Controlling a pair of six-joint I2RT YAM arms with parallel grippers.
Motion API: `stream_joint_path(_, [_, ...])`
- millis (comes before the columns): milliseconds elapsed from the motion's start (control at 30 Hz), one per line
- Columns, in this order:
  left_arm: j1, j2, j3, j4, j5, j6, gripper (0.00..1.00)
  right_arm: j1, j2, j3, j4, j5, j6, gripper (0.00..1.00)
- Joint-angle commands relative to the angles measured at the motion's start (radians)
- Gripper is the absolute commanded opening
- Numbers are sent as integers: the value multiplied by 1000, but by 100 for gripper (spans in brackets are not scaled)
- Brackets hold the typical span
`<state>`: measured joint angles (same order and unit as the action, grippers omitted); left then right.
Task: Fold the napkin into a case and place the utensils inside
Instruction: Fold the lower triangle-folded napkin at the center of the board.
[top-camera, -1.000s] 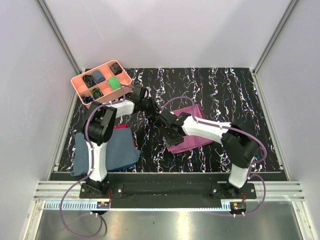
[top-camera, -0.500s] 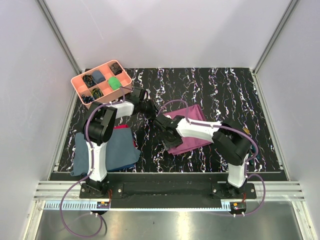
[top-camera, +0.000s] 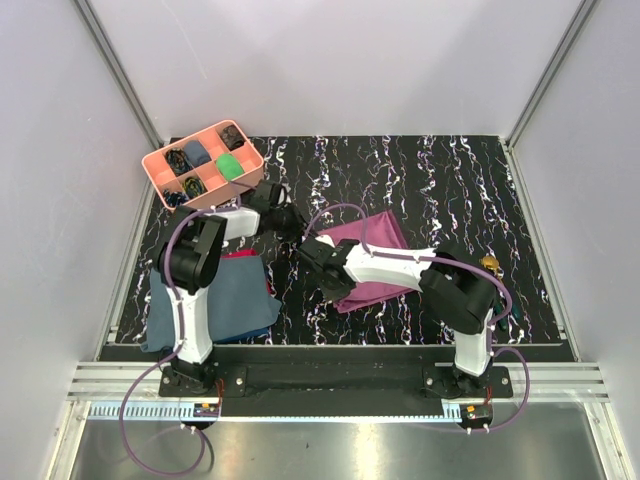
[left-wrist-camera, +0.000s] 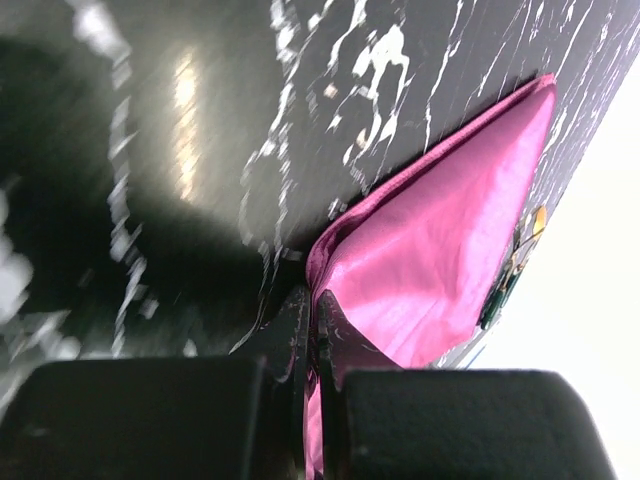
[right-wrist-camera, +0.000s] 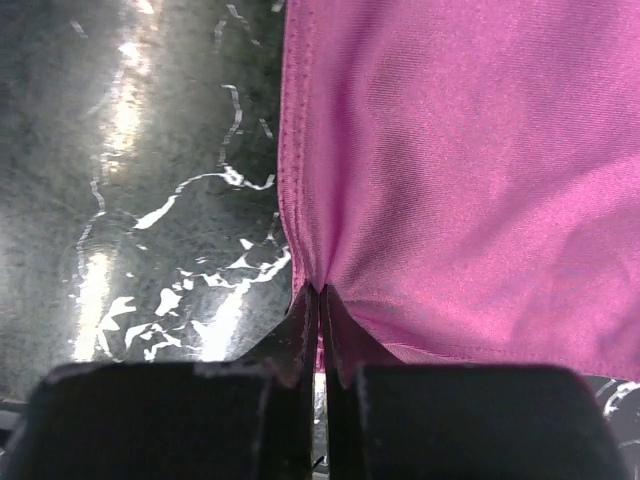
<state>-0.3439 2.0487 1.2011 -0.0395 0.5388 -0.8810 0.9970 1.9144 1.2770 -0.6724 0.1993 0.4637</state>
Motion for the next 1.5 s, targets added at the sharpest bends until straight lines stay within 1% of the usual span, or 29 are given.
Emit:
stream_joint_path(0, [34,-134,-57,33,-29,-24,0,17,22,2,68,-70,16,0])
stream_joint_path(67, [45,-179,-78,7,-43,-15,0,17,-18,-13,108,-162,24,0])
stream_joint_path(100, [51,-192,-81,-3,-56,-9,0,17,-35,-24,158,-193,30,0])
stream_joint_path(133, [52,-205,-80,-37,-65,10,0,15,-70,-47,189,-269,44,0])
stream_joint_path(167, [54,-223,-77,-52,-74,19,0,17,-86,-59,216,-299,52,0])
stream_joint_path(200, [52,-232,-72,-63,-85,27,0,15,-104,-68,271,-326,62,0])
stream_joint_path(233, [52,-240,-71,-78,-91,28,0,11,-136,-100,307,-398,82,0])
stream_joint_path(267, [52,-254,-72,-79,-97,22,0,3,-153,-119,344,-437,98,0])
stream_joint_path(300, [52,-260,-74,-79,-111,14,0,-6,-169,-160,415,-472,113,0])
stream_joint_path(333, [52,-265,-74,-85,-123,1,0,-27,-195,-183,451,-533,145,0])
stream_joint_path(367, [51,-272,-72,-89,-147,-10,0,-40,-207,-206,485,-563,157,0])
stream_joint_path(400, [48,-277,-68,-94,-163,-27,0,-53,-225,-255,551,-621,185,0])
stream_joint_path(433, [45,-278,-63,-100,-181,-32,0,-90,-233,-283,588,-656,202,0])
stream_joint_path(467, [36,-277,-55,-109,-219,-36,0,-109,-239,-315,665,-690,226,0])
stream_joint_path(500, [28,-275,-32,-134,-241,-42,0,-130,-247,-380,739,-760,265,0])
stream_joint_path(567, [0,-271,-11,-152,-299,-55,0,-181,-250,-439,863,-817,299,0])
stream_joint_path(633, [-20,-265,20,-178,-347,-70,0,-205,-252,-511,928,-880,335,0])
stream_joint_path(667, [-39,-263,26,-189,-396,-78,0,-230,-249,-533,983,-897,345,0])
stream_joint_path(767, [-79,-262,46,-195,-477,-114,0,-265,-253,-603,1049,-940,369,0])
stream_joint_path(933, [-135,-216,106,-238,-562,-139,0,-323,-285,-680,1076,-977,362,0])
stream_joint_path(1033, [-142,-193,110,-235,-550,-139,0,-353,-302,-685,1022,-972,320,0])
stream_joint_path(1100, [-142,-188,115,-226,-545,-95,0,-354,-313,-660,946,-945,270,0])
stream_joint_path(1133, [-142,-183,118,-223,-525,-78,0,-354,-316,-642,856,-931,244,0])
stream_joint_path(1233, [-138,-180,115,-211,-469,-24,0,-353,-331,-576,722,-858,168,0])
stream_joint_path(1300, [-133,-179,103,-195,-441,0,0,-351,-331,-530,683,-812,142,2])
stream_joint_path(1333, [-129,-179,98,-192,-421,7,0,-347,-322,-510,630,-801,138,3])
stream_joint_path(1400, [-119,-185,75,-169,-398,13,0,-331,-270,-441,597,-791,127,6])
stream_joint_path(1467, [-101,-190,45,-139,-363,16,0,-287,-241,-386,582,-782,134,8])
